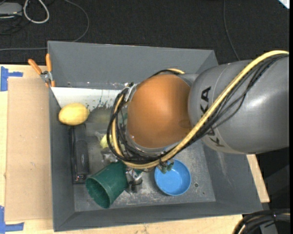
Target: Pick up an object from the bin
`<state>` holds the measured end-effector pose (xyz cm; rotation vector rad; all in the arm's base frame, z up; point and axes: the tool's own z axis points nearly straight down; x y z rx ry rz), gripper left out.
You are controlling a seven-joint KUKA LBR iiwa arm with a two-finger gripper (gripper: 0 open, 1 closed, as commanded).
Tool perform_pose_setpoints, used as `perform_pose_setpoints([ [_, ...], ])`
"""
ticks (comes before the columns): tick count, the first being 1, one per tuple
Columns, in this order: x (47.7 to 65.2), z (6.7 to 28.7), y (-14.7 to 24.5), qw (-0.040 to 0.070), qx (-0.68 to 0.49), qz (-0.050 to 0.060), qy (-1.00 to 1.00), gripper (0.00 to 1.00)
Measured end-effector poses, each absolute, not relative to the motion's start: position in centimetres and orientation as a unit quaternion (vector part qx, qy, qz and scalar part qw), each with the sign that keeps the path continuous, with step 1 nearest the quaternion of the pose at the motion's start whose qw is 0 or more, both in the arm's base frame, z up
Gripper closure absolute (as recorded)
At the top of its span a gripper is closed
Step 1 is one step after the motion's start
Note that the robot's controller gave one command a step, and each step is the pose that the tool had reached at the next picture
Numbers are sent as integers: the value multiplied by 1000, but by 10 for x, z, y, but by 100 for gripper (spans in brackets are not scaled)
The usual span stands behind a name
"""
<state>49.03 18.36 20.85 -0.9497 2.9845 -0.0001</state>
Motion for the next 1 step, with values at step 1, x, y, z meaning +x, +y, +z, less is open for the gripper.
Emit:
perform_pose_setpoints([
  [1,477,191,180,2,-232,0,973,100],
])
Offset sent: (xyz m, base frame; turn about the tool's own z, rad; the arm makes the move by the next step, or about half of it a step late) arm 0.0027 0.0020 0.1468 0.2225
